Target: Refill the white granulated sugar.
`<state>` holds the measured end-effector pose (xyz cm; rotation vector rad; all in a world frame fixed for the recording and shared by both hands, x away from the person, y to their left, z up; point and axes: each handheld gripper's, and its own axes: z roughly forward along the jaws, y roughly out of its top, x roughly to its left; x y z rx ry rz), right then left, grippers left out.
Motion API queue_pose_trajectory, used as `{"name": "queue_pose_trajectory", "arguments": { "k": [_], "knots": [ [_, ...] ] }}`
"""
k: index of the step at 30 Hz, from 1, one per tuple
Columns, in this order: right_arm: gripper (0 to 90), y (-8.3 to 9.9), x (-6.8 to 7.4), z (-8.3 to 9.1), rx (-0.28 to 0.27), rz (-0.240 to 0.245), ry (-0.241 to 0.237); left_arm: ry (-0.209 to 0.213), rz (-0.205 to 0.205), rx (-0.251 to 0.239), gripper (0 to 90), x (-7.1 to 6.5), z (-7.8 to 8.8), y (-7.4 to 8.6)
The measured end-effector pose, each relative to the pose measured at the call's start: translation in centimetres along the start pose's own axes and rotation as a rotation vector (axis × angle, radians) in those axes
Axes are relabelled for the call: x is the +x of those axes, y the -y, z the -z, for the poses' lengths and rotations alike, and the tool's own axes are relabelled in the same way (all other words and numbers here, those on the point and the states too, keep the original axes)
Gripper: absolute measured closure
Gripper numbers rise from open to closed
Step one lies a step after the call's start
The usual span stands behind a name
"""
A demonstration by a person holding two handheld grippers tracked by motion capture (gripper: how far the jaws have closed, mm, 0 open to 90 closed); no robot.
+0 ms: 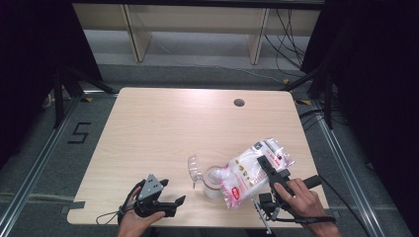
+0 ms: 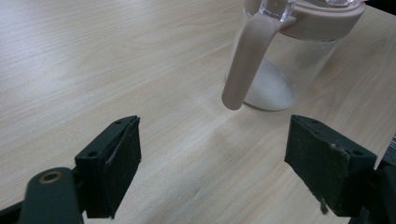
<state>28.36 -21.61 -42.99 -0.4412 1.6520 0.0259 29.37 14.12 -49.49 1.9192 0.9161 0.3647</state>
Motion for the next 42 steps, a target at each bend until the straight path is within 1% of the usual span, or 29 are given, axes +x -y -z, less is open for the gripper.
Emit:
{"name": "queue_pose_trajectory", "arguments": {
  "k": [2, 3, 4, 5, 6, 7, 8, 10, 11, 12, 13, 14, 15, 16, 19, 21, 24, 28, 29, 32, 33, 35, 36, 37, 38, 41, 42],
  "knots": [
    [68.6, 0.00, 0.00, 0.01, 0.001, -0.002, 0.002, -0.002, -0.001, 0.001, 17.8, -0.01, 0.01, 0.00],
    [68.6, 0.01, -0.05, 0.02, 0.000, 0.004, 0.004, 0.000, -0.001, 0.001, 17.8, 0.01, 0.00, 0.00],
    [68.7, -0.04, -0.21, -0.02, -0.007, 0.026, 0.006, -0.003, -0.003, 0.004, 17.8, 0.01, 0.03, 0.00],
    [68.7, -0.01, -0.01, 0.03, 0.001, -0.001, 0.003, -0.005, 0.001, 0.001, 17.8, -0.03, 0.03, 0.00],
    [68.7, -0.01, 0.00, 0.06, 0.003, -0.004, 0.003, -0.001, 0.000, 0.000, 17.8, -0.01, 0.01, 0.00],
    [68.7, -0.02, -0.12, 0.05, -0.001, 0.010, 0.008, -0.001, -0.008, 0.007, 17.8, 0.06, 0.05, 0.00],
    [68.8, 0.01, -0.03, 0.03, -0.006, 0.002, 0.018, 0.000, 0.005, 0.006, 17.8, 0.00, 0.02, 0.02],
    [68.9, 0.01, -0.02, 0.03, -0.007, 0.002, 0.017, -0.002, 0.000, 0.001, 17.8, -0.01, 0.02, 0.00],
    [68.9, 0.00, -0.12, 0.06, -0.002, 0.011, 0.006, -0.002, -0.004, 0.007, 17.8, 0.04, 0.04, 0.01],
    [68.9, 0.00, -0.12, 0.06, -0.002, 0.011, 0.006, -0.002, -0.004, 0.007, 17.8, 0.04, 0.04, 0.01],
    [68.9, 0.02, -0.23, -0.01, -0.010, 0.032, 0.007, -0.001, 0.012, 0.005, 17.8, -0.03, -0.01, 0.05],
    [69.0, 0.02, -0.30, -0.04, -0.018, 0.041, 0.013, -0.001, 0.011, 0.006, 17.8, -0.03, -0.01, 0.05],
    [69.0, 0.05, -0.15, -0.02, -0.012, 0.017, 0.008, 0.000, 0.009, 0.005, 17.8, -0.02, 0.00, 0.04],
    [69.1, 0.03, -0.33, -0.04, -0.019, 0.039, 0.015, -0.001, 0.012, 0.005, 17.8, -0.02, -0.01, 0.05],
    [69.1, 0.03, -0.32, -0.05, -0.019, 0.037, 0.015, -0.001, 0.012, 0.005, 17.8, -0.02, 0.01, 0.05],
    [69.1, 0.06, -0.04, 0.05, -0.003, 0.006, 0.005, -0.001, 0.012, 0.004, 17.8, -0.01, 0.01, 0.05],
    [69.1, 0.05, -0.19, 0.04, -0.014, 0.024, 0.014, -0.001, 0.011, 0.005, 17.8, -0.02, 0.00, 0.05],
    [69.2, 0.01, -0.32, 0.02, -0.022, 0.019, 0.020, -0.001, 0.011, 0.005, 17.8, -0.03, 0.01, 0.05],
    [69.2, 0.06, -0.36, 0.01, -0.027, 0.035, 0.023, -0.002, 0.012, 0.004, 17.8, -0.03, 0.01, 0.05],
    [69.2, 0.07, -0.36, 0.00, -0.027, 0.030, 0.021, -0.002, 0.012, 0.004, 17.8, -0.03, 0.01, 0.05],
    [69.3, 0.13, -0.33, -0.03, -0.035, 0.031, 0.036, -0.002, 0.012, 0.004, 17.8, -0.02, 0.02, 0.05],
    [69.3, 0.13, -0.33, -0.03, -0.035, 0.032, 0.037, -0.002, 0.019, -0.002, 17.8, -0.07, -0.02, 0.06],
    [69.3, 0.13, -0.33, -0.03, -0.035, 0.032, 0.037, -0.002, 0.019, -0.002, 17.8, -0.07, -0.02, 0.06],
    [69.4, 0.10, -0.37, 0.04, -0.025, 0.030, 0.025, -0.002, 0.020, -0.003, 17.8, -0.08, -0.02, 0.06],
    [69.4, 0.14, -0.35, -0.02, -0.035, 0.031, 0.035, -0.002, 0.019, -0.002, 17.8, -0.08, -0.02, 0.06],
    [69.4, 0.16, -0.35, -0.01, -0.034, 0.031, 0.035, -0.006, 0.014, -0.001, 17.8, -0.10, 0.04, 0.03],
    [69.4, 0.16, -0.35, -0.01, -0.034, 0.031, 0.035, -0.002, 0.006, 0.004, 17.8, -0.02, 0.08, 0.03]
  ]
}}
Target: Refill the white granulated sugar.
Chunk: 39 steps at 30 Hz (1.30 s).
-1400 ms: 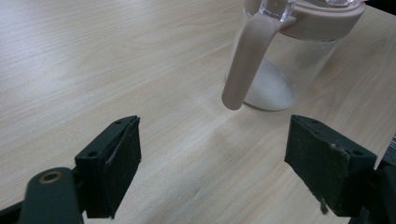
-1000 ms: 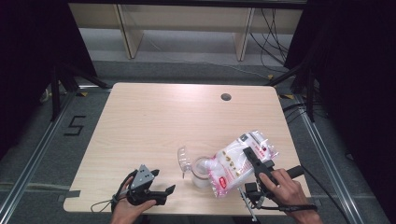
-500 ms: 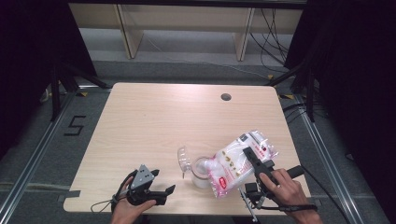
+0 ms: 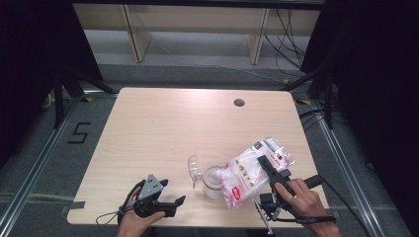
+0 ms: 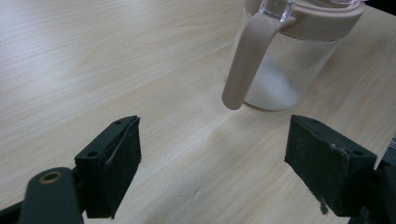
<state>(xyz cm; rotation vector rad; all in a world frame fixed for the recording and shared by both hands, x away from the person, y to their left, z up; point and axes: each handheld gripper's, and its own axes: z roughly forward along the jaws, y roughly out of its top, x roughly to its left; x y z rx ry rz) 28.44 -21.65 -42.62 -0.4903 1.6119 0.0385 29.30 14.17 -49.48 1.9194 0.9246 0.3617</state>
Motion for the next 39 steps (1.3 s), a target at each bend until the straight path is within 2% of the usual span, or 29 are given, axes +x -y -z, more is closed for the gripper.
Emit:
{"name": "queue_pose_trajectory", "arguments": {
  "k": [2, 3, 4, 5, 7, 8, 9, 14, 17, 19, 20, 21, 24, 26, 27, 29, 30, 31, 32, 33, 34, 36, 38, 39],
  "knots": [
    [69.4, 0.02, 0.01, -0.01, 0.001, -0.003, -0.001, 0.000, 0.009, -0.004, 17.8, -0.06, -0.04, 0.03],
    [69.4, 0.04, 0.19, -0.01, 0.006, -0.022, -0.005, -0.001, 0.008, -0.001, 17.8, -0.06, 0.00, 0.03],
    [69.4, 0.04, 0.25, 0.01, 0.009, -0.028, -0.005, 0.000, -0.009, -0.001, 17.8, 0.05, 0.02, -0.01],
    [69.4, 0.02, 0.03, 0.00, 0.002, -0.004, 0.001, -0.001, -0.012, 0.000, 17.8, 0.06, 0.02, -0.02],
    [69.5, 0.05, 0.26, 0.01, 0.008, -0.029, -0.004, 0.000, -0.009, -0.002, 17.8, 0.03, 0.00, -0.01],
    [69.5, 0.04, 0.23, 0.02, 0.007, -0.026, -0.002, 0.000, -0.008, -0.003, 17.8, 0.01, 0.00, 0.00],
    [69.5, 0.03, 0.01, 0.02, 0.000, -0.003, 0.000, 0.001, -0.004, -0.005, 17.8, -0.03, -0.03, 0.00],
    [69.5, 0.07, -0.06, 0.05, -0.002, -0.003, 0.003, -0.001, -0.012, 0.000, 17.8, 0.05, 0.03, -0.01],
    [69.6, 0.11, 0.09, 0.12, 0.009, -0.023, -0.003, -0.001, -0.011, 0.002, 17.8, 0.04, 0.05, 0.03],
    [69.6, 0.10, 0.09, 0.12, 0.008, -0.021, -0.003, 0.001, -0.014, 0.001, 17.8, 0.04, 0.10, 0.05],
    [69.6, 0.09, 0.09, 0.13, 0.009, -0.023, -0.004, -0.001, 0.002, -0.001, 17.8, -0.04, 0.08, 0.08],
    [69.7, 0.08, -0.05, 0.07, -0.002, -0.010, 0.002, -0.003, -0.003, 0.003, 17.8, -0.03, 0.08, 0.04],
    [69.7, 0.06, -0.05, 0.05, -0.004, -0.008, 0.002, 0.001, -0.008, -0.003, 17.8, -0.04, 0.05, 0.03],
    [69.7, 0.10, 0.09, 0.10, 0.005, -0.025, -0.004, -0.001, -0.015, 0.002, 17.8, 0.05, 0.06, 0.01],
    [69.8, 0.16, 0.27, 0.07, 0.007, -0.042, -0.009, -0.010, 0.007, 0.006, 17.8, -0.05, 0.05, 0.07],
    [69.9, 0.15, 0.23, 0.12, 0.015, -0.041, -0.019, -0.005, -0.001, 0.002, 17.8, 0.01, 0.05, 0.07],
    [69.9, 0.18, 0.07, 0.09, 0.011, -0.020, -0.017, -0.005, -0.010, 0.004, 17.8, 0.02, 0.09, 0.04],
    [70.0, 0.22, -0.24, 0.01, -0.010, 0.014, 0.000, -0.006, 0.004, -0.002, 17.8, -0.08, -0.01, 0.06],
    [70.0, 0.22, -0.24, 0.01, -0.010, 0.014, 0.000, -0.006, 0.004, -0.002, 17.8, -0.08, -0.01, 0.06],
    [70.0, 0.27, 0.14, 0.07, 0.002, -0.026, 0.007, -0.005, 0.012, -0.001, 17.8, -0.12, -0.02, 0.09],
    [70.0, 0.30, 0.25, 0.12, 0.010, -0.046, -0.006, -0.003, 0.006, 0.002, 17.8, -0.06, 0.04, 0.09],
    [70.1, 0.26, 0.04, 0.15, 0.013, -0.033, -0.014, -0.004, -0.014, 0.003, 17.8, 0.05, 0.10, 0.02],
    [70.1, 0.26, 0.05, 0.15, 0.014, -0.035, -0.013, -0.005, 0.008, 0.001, 17.8, -0.02, 0.02, 0.08],
    [70.2, 0.26, 0.10, 0.17, 0.018, -0.039, -0.019, -0.004, 0.005, 0.002, 17.8, -0.02, 0.05, 0.09]
  ]
}}
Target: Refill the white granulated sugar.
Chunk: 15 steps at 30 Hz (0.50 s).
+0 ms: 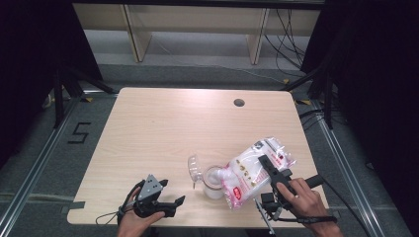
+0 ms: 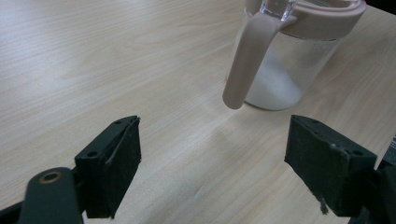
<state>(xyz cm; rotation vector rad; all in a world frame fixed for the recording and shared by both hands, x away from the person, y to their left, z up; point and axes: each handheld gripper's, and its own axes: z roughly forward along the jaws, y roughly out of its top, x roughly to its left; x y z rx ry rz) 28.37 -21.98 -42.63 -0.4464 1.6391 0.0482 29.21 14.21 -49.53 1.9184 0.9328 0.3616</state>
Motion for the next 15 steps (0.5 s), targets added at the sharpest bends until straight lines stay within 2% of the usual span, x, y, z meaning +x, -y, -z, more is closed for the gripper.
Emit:
{"name": "queue_pose_trajectory", "arguments": {
  "k": [1, 5, 6, 9, 10, 11, 14, 15],
  "knots": [
    [70.2, 0.00, 0.00, -0.01, 0.000, 0.001, 0.000, 0.003, -0.019, 0.001, 17.8, 0.08, 0.07, -0.05],
    [70.3, 0.05, 0.01, -0.06, -0.012, 0.002, 0.016, -0.005, 0.005, -0.001, 17.8, -0.09, -0.05, -0.02],
    [70.4, 0.07, -0.03, -0.04, -0.011, -0.001, 0.016, 0.000, -0.013, 0.000, 17.8, 0.05, 0.03, -0.06],
    [70.4, 0.08, 0.01, -0.04, -0.011, -0.002, 0.016, -0.002, -0.010, -0.003, 17.8, 0.05, 0.00, -0.07],
    [70.4, 0.08, 0.08, 0.02, -0.003, -0.011, 0.011, 0.000, 0.003, -0.002, 17.8, -0.01, -0.02, -0.03],
    [70.5, 0.09, 0.11, 0.03, -0.002, -0.018, 0.013, 0.002, -0.009, 0.001, 17.8, 0.03, 0.03, -0.04],
    [70.5, 0.10, 0.08, 0.01, -0.004, -0.010, 0.012, 0.000, -0.013, 0.000, 17.8, 0.05, 0.02, -0.07],
    [70.6, 0.07, -0.08, 0.03, -0.007, 0.006, 0.019, -0.004, -0.008, 0.000, 17.8, 0.04, 0.00, -0.07]
  ]
}}
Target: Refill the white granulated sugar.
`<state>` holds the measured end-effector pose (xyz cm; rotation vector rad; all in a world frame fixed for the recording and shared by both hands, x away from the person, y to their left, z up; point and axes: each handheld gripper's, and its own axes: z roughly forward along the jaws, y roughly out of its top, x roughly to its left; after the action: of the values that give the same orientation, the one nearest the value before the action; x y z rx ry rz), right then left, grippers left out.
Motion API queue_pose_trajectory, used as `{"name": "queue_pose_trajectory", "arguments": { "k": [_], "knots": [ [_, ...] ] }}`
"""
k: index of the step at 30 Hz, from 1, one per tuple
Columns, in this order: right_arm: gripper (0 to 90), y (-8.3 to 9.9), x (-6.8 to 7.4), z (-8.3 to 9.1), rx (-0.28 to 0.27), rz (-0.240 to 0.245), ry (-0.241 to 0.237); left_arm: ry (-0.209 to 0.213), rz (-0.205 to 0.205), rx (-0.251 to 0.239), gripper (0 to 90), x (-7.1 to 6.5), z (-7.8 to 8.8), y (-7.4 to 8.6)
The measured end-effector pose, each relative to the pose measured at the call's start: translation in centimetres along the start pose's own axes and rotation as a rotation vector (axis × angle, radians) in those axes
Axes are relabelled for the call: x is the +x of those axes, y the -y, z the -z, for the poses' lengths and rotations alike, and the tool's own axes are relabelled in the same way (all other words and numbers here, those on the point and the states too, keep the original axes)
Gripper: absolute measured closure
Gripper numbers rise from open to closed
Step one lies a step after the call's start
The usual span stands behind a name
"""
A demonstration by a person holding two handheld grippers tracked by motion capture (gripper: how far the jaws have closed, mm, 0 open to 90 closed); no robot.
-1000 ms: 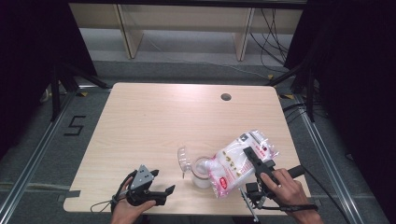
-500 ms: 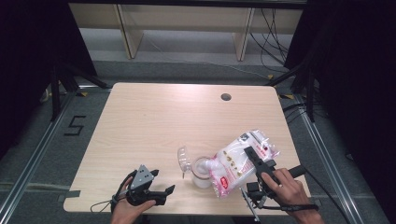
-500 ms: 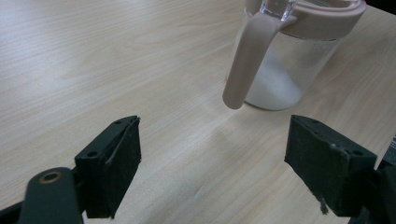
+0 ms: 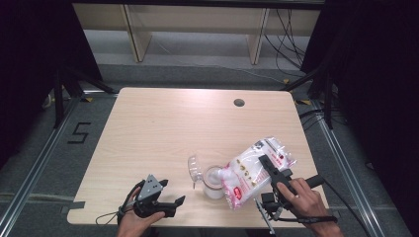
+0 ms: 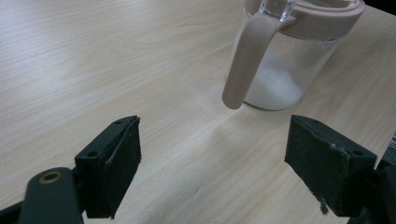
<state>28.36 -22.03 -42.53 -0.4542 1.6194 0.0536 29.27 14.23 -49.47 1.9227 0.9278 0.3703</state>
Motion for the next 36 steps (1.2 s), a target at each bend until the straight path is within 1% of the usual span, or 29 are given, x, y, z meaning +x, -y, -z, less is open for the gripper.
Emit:
{"name": "queue_pose_trajectory", "arguments": {
  "k": [1, 3, 4, 5, 6, 8, 9, 10, 11, 12, 13, 15, 16, 17, 19, 20, 21, 22, 23, 24, 26, 27, 29, 30, 31, 32, 33, 34, 36],
  "knots": [
    [70.6, 0.03, 0.11, -0.01, 0.002, -0.015, -0.006, -0.003, 0.011, 0.001, 17.8, -0.03, -0.01, 0.02],
    [70.6, 0.04, 0.10, -0.04, 0.000, -0.018, -0.002, 0.003, 0.014, -0.007, 17.8, 0.01, -0.05, 0.04],
    [70.8, -0.02, -0.17, -0.11, -0.011, 0.019, 0.004, 0.004, -0.006, -0.003, 17.8, 0.11, 0.04, 0.00],
    [70.8, -0.02, -0.17, -0.11, -0.011, 0.019, 0.004, 0.004, -0.004, -0.003, 17.8, 0.08, 0.02, 0.00],
    [70.8, 0.01, 0.02, -0.01, 0.000, -0.004, -0.001, 0.002, 0.013, -0.005, 17.8, -0.03, -0.05, 0.05],
    [70.9, 0.05, -0.04, -0.01, -0.001, -0.001, -0.001, 0.004, -0.006, 0.001, 17.8, 0.00, 0.02, 0.03],
    [71.0, 0.10, 0.03, 0.02, 0.002, -0.013, -0.002, 0.006, -0.011, 0.000, 17.8, 0.03, 0.00, 0.00],
    [71.0, 0.10, 0.03, 0.02, 0.002, -0.013, -0.002, 0.006, -0.011, 0.000, 17.8, 0.03, 0.00, 0.00],
    [71.1, 0.10, 0.05, 0.04, 0.003, -0.017, 0.000, -0.003, 0.013, -0.001, 17.8, -0.11, -0.04, 0.04],
    [71.1, 0.11, 0.03, 0.02, -0.001, -0.015, 0.000, -0.004, 0.004, 0.007, 17.8, -0.02, 0.03, 0.05],
    [71.2, 0.09, 0.07, 0.02, 0.003, -0.018, -0.002, -0.003, 0.012, -0.001, 17.7, -0.07, -0.02, 0.07],
    [71.2, 0.09, 0.09, 0.05, 0.004, -0.021, -0.005, 0.000, -0.002, -0.002, 17.7, 0.02, 0.02, 0.02],
    [71.3, 0.07, 0.05, 0.02, 0.001, -0.021, -0.004, -0.002, 0.016, -0.006, 17.7, -0.09, -0.07, 0.06],
    [71.3, 0.07, -0.07, -0.01, -0.003, -0.008, -0.002, -0.003, 0.008, 0.003, 17.8, -0.08, 0.00, 0.07],
    [71.4, 0.07, -0.09, -0.02, -0.003, -0.009, -0.003, 0.003, 0.001, 0.001, 17.7, 0.00, 0.02, 0.06],
    [71.4, 0.06, -0.25, -0.10, -0.014, 0.010, 0.002, 0.002, -0.006, -0.001, 17.8, 0.02, 0.03, 0.02],
    [71.4, 0.09, -0.27, -0.12, -0.017, 0.015, 0.003, 0.000, 0.005, -0.002, 17.8, -0.01, -0.01, 0.04],
    [71.4, 0.07, -0.11, -0.07, -0.011, -0.007, 0.000, 0.000, 0.010, -0.001, 17.7, -0.01, -0.04, 0.07],
    [71.5, 0.10, -0.35, -0.09, -0.014, 0.022, -0.002, -0.006, 0.006, 0.005, 17.8, 0.00, 0.03, 0.07],
    [71.5, 0.10, -0.35, -0.09, -0.014, 0.022, -0.002, -0.006, 0.006, 0.005, 17.7, 0.00, 0.03, 0.07],
    [71.5, 0.10, -0.11, -0.08, -0.006, -0.014, -0.010, -0.001, -0.002, -0.002, 17.8, 0.04, 0.01, 0.03],
    [71.6, 0.09, -0.07, -0.08, -0.007, -0.017, -0.009, -0.006, 0.012, -0.001, 17.8, -0.05, -0.02, 0.05],
    [71.6, 0.09, -0.08, -0.14, -0.010, -0.013, -0.012, 0.001, 0.007, 0.003, 17.8, 0.03, -0.02, 0.09],
    [71.6, 0.09, -0.09, -0.18, -0.012, -0.011, -0.016, -0.004, 0.006, 0.006, 17.8, -0.01, 0.04, 0.08],
    [71.7, 0.09, 0.02, -0.14, -0.005, -0.021, -0.022, 0.002, 0.001, -0.004, 17.9, 0.02, -0.01, 0.05],
    [71.7, 0.09, -0.05, -0.15, -0.011, -0.012, -0.012, 0.002, 0.005, -0.005, 17.9, 0.00, -0.03, 0.04],
    [71.7, 0.07, -0.22, -0.17, -0.022, 0.010, -0.002, -0.006, 0.008, 0.004, 18.0, -0.02, 0.02, 0.05],
    [71.8, 0.07, -0.23, -0.18, -0.021, 0.005, -0.002, 0.001, 0.007, 0.002, 17.9, 0.02, -0.04, 0.09],
    [71.8, 0.06, -0.24, -0.20, -0.023, 0.010, -0.002, -0.004, 0.006, 0.006, 17.9, -0.02, 0.04, 0.07]
  ]
}}
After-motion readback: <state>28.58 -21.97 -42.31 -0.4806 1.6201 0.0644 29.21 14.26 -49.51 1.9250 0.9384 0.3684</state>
